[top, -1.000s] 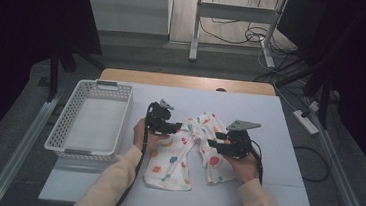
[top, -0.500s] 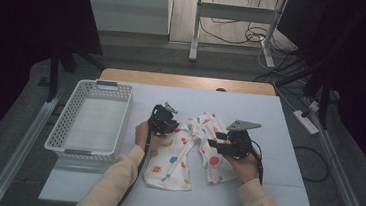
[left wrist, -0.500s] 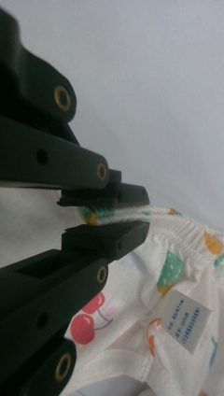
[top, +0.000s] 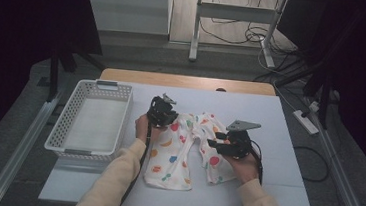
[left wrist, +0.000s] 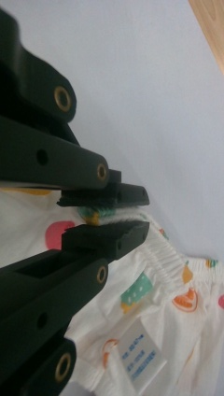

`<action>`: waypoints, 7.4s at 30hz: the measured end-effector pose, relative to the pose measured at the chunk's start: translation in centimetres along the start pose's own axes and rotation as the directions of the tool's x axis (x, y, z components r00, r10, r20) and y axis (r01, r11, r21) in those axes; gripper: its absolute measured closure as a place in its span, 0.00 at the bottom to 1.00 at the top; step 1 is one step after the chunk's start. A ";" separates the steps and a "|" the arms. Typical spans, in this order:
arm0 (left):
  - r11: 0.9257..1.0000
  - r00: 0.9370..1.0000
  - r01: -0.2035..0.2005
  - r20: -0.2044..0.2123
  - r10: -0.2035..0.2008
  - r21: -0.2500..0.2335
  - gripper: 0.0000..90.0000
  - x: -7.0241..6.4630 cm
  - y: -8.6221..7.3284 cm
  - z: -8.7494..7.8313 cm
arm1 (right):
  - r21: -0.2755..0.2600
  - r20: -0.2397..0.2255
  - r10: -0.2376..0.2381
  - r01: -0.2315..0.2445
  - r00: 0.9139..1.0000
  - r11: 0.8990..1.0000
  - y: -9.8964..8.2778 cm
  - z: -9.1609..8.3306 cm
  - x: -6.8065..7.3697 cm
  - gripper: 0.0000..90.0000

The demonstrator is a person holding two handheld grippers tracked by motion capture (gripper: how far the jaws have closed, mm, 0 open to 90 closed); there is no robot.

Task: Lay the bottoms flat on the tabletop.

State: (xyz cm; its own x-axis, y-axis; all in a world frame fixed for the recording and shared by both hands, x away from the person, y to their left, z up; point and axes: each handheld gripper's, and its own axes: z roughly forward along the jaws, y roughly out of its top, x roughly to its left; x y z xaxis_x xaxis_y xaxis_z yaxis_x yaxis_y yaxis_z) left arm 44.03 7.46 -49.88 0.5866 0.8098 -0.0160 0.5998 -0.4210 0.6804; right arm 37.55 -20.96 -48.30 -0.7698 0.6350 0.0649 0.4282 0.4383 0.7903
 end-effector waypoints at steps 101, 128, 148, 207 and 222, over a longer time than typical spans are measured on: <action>0.989 0.964 -0.054 0.250 0.087 -0.136 0.35 -3.0 -5.3 -7.0 | 0.071 0.153 0.102 -0.114 0.983 0.991 2.3 6.3 -8.4 0.49; 0.990 0.970 -0.041 0.231 0.072 -0.137 0.35 -2.4 -5.4 -7.5 | 0.157 0.177 0.092 -0.121 0.980 0.980 1.8 7.4 -9.8 0.98; 0.990 0.970 -0.038 0.232 0.069 -0.136 0.35 -2.3 -5.5 -7.6 | 0.094 0.183 0.216 -0.235 0.959 0.967 0.8 5.2 -11.7 0.65; 0.987 0.966 -0.040 0.247 0.078 -0.155 0.34 -2.2 -5.3 -8.3 | 0.201 0.205 0.157 -0.198 0.966 0.959 -8.0 -5.7 -1.9 0.65; 0.988 0.967 -0.035 0.245 0.071 -0.149 0.34 -2.0 -5.4 -8.2 | 0.246 0.136 0.142 -0.172 0.981 0.954 -9.4 -7.7 0.0 0.96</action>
State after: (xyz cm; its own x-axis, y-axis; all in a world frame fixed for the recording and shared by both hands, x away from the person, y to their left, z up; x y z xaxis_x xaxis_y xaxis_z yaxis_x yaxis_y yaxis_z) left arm 35.13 11.52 -47.51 0.7431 0.6528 -0.1472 0.4916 -0.3833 0.7820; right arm 29.83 -29.97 -51.03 -0.6297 0.7712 0.0930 0.6574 0.4653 0.5927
